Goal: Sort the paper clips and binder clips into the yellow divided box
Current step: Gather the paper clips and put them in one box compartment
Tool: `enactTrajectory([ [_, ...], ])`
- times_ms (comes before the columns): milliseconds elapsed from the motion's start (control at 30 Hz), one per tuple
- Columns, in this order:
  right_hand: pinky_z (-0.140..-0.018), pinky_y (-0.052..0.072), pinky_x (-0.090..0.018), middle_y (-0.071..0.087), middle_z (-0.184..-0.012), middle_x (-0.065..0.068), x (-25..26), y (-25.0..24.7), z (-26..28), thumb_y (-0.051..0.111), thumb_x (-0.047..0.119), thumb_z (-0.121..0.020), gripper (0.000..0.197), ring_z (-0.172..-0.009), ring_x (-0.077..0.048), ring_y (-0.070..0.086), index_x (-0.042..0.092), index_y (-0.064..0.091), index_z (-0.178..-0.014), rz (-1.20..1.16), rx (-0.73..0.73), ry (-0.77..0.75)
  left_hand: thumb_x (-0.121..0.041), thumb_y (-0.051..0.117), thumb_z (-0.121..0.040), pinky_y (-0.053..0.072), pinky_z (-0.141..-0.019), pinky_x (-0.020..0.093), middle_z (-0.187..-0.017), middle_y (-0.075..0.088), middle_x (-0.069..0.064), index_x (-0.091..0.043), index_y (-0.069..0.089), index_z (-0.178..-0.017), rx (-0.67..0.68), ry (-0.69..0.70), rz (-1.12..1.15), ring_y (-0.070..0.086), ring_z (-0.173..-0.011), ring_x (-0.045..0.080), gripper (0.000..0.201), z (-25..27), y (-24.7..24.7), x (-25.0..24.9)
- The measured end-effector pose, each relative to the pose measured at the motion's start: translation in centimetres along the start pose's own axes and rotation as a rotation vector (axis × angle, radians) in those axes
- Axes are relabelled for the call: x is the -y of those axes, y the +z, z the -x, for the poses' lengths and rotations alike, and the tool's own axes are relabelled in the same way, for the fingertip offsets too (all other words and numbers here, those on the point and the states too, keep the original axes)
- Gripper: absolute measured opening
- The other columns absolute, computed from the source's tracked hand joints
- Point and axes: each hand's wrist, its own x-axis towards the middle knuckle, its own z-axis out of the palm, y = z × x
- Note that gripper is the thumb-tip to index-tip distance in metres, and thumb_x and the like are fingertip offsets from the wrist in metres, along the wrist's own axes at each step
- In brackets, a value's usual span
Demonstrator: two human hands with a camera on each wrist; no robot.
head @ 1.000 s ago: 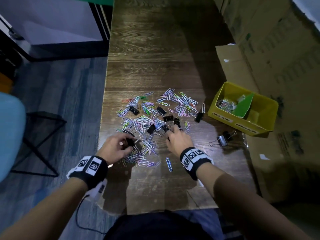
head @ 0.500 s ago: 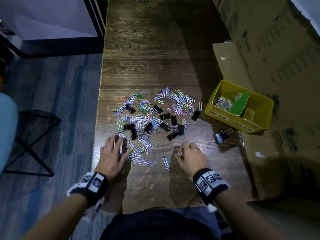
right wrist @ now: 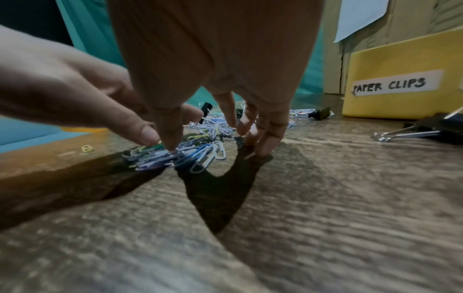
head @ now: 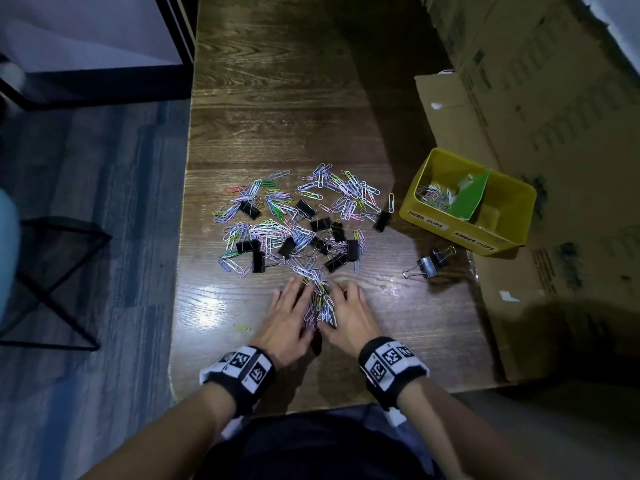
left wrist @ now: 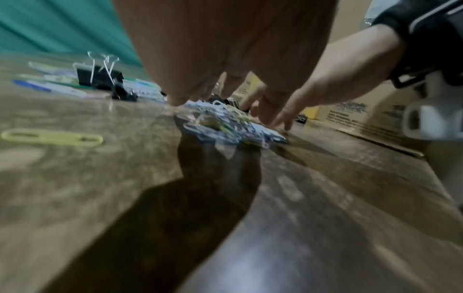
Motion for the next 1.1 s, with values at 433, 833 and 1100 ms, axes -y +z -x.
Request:
enactTrajectory([
  [433, -0.11, 0.029, -0.041, 0.026, -0.144, -0.009, -0.7, 0.0, 0.3, 0.073, 0.048, -0.072, 0.092, -0.133, -0.027, 0.028, 0.022, 0.022, -0.145, 0.102, 0.037, -0.087, -0.031, 0.056, -0.082, 0.042, -0.101, 0.043, -0.133, 0.045, 0.008, -0.017, 0.044, -0.133, -0.042, 0.253, -0.054, 0.044, -0.12, 0.026, 0.054, -0.6, -1.3, 1.7],
  [833, -0.111, 0.026, -0.044, 0.025, -0.148, -0.007, -1.2, -0.4, 0.4, 0.073, 0.055, -0.069, 0.085, -0.136, -0.026, 0.025, 0.034, 0.03, -0.139, 0.086, 0.02, -0.07, -0.059, 0.048, -0.082, 0.041, -0.098, 0.044, -0.141, 0.035, 0.004, -0.025, 0.024, -0.143, 0.034, 0.096, -0.207, 0.039, -0.122, 0.024, 0.074, -0.7, -2.3, 3.0],
  [1100, -0.106, 0.036, -0.036, 0.035, -0.141, -0.012, -0.3, -0.7, -0.3, 0.071, 0.023, -0.082, 0.066, -0.125, -0.028, 0.044, 0.022, 0.041, -0.141, -0.032, 0.174, -0.001, -0.033, 0.072, -0.077, 0.043, -0.098, 0.038, -0.127, 0.047, 0.007, -0.016, 0.057, -0.122, 0.101, 0.033, -0.027, 0.05, -0.113, 0.027, 0.05, -1.8, -2.4, 0.8],
])
